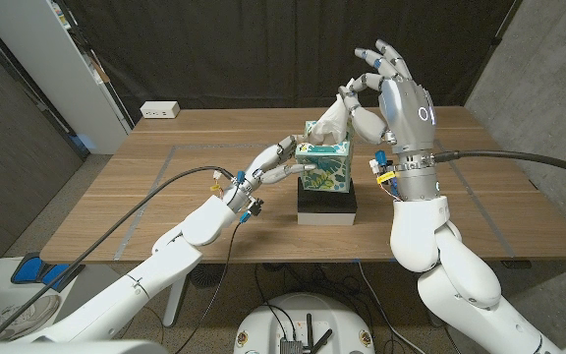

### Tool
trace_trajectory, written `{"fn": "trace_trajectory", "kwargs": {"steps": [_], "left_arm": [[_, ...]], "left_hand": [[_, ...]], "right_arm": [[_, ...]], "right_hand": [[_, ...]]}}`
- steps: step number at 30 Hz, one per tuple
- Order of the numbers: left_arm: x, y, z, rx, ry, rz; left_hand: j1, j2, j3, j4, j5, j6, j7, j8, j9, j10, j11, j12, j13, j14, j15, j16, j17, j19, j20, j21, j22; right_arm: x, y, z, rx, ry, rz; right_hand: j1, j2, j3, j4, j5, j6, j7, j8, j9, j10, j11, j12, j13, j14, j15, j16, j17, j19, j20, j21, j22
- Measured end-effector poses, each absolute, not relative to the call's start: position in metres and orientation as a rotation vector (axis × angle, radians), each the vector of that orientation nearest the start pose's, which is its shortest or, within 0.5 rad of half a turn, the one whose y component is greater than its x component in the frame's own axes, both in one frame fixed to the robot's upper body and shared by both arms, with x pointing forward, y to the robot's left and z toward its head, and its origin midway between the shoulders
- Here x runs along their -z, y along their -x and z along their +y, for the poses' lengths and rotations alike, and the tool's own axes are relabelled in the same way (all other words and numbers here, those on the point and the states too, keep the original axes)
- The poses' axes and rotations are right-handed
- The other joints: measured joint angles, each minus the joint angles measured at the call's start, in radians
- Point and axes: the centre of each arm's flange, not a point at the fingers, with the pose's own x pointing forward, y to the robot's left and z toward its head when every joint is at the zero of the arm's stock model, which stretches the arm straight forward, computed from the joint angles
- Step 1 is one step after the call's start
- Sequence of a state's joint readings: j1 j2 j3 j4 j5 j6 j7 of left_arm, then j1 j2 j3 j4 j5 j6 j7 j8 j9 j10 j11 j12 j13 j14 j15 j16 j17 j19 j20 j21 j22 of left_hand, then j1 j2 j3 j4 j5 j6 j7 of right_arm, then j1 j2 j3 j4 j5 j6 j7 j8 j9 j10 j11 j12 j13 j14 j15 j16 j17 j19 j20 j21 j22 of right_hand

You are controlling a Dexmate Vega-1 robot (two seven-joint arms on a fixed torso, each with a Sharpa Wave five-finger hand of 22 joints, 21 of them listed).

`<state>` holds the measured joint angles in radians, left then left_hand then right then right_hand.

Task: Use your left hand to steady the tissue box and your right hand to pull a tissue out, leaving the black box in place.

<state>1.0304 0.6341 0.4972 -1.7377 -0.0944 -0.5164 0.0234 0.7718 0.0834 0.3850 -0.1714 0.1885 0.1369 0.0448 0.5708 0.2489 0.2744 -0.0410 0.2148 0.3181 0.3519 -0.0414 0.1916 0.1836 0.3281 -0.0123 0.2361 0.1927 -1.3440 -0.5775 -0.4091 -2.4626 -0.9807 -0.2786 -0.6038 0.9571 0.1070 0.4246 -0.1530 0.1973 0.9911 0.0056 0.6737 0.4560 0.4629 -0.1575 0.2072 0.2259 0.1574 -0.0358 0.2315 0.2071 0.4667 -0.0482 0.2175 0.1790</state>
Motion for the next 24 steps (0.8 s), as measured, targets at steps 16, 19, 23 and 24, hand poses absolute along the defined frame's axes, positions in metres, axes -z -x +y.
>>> {"fn": "trace_trajectory", "kwargs": {"steps": [16,19,23,24], "left_arm": [[0.034,-0.515,0.149,0.521,-0.522,-0.99],[0.034,-0.515,0.149,0.52,-0.525,-0.989],[0.033,-0.515,0.149,0.518,-0.527,-0.987],[0.033,-0.515,0.149,0.518,-0.528,-0.987]], "left_hand": [[0.0,0.0,0.0,0.0,-0.002,0.0,0.0,0.003,0.0,0.0,0.0,0.0,0.0,0.0,0.0,0.0,0.0,0.0,0.0,0.0,0.0],[0.0,0.0,0.0,0.0,-0.003,0.0,0.0,0.003,0.0,0.0,0.0,0.0,0.0,0.0,0.0,0.0,0.0,0.0,0.0,0.0,0.0],[0.0,0.0,0.0,0.0,-0.003,0.0,0.0,0.003,0.0,0.0,0.0,0.0,0.0,0.0,0.0,0.0,0.0,0.0,0.0,0.0,0.0],[0.0,0.0,0.0,0.0,-0.003,0.0,0.0,0.003,0.0,0.0,0.0,0.0,0.0,0.0,0.0,0.0,0.0,0.0,0.0,0.0,0.0]], "right_arm": [[-0.047,-0.336,-0.148,0.602,0.918,-1.369],[-0.049,-0.336,-0.148,0.606,0.915,-1.379],[-0.052,-0.336,-0.148,0.613,0.912,-1.392],[-0.053,-0.336,-0.148,0.614,0.911,-1.395]], "right_hand": [[0.014,-0.014,-0.01,-0.004,0.008,-0.005,-0.006,0.008,0.019,0.0,0.0,0.001,0.0,0.0,0.0,0.0,-0.003,0.0,0.0,0.0,0.0],[0.014,-0.014,-0.013,-0.001,0.008,-0.005,-0.006,0.008,0.02,0.0,0.0,0.001,0.0,0.0,0.0,0.0,-0.003,0.0,0.0,0.0,0.0],[0.017,-0.004,-0.018,-0.004,0.008,-0.005,-0.005,0.016,0.027,0.0,0.0,0.001,0.0,0.0,0.0,0.0,-0.003,0.0,0.0,0.0,0.0],[0.017,-0.004,-0.018,-0.004,0.008,-0.005,-0.005,0.016,0.029,0.0,0.0,0.001,0.0,0.0,0.0,0.0,-0.003,0.0,0.0,0.0,0.0]]}}
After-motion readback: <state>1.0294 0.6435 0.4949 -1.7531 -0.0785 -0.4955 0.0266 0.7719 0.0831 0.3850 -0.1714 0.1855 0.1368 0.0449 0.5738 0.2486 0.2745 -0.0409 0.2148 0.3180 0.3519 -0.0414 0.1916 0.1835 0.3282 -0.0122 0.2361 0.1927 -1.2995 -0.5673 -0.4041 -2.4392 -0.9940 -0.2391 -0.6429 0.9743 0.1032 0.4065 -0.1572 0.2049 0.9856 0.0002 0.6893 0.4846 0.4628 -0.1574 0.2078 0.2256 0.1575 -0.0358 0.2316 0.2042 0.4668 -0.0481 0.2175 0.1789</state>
